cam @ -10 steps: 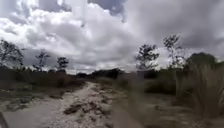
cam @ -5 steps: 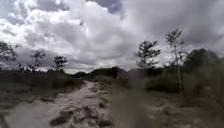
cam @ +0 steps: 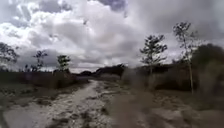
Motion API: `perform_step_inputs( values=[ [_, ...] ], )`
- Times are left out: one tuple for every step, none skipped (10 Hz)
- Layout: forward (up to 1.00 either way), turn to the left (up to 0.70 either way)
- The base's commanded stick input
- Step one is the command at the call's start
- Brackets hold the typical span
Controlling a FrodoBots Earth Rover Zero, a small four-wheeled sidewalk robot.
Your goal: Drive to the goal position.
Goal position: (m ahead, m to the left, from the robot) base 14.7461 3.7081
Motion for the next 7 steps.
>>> perform_step_inputs(
  values=[
    [0.69, 0.14],
    [0.69, 0.14],
    [0.69, 0.14],
    [0.69, 0.14],
    [0.69, 0.14],
    [0.69, 0.14],
    [0.69, 0.14]
  ],
)
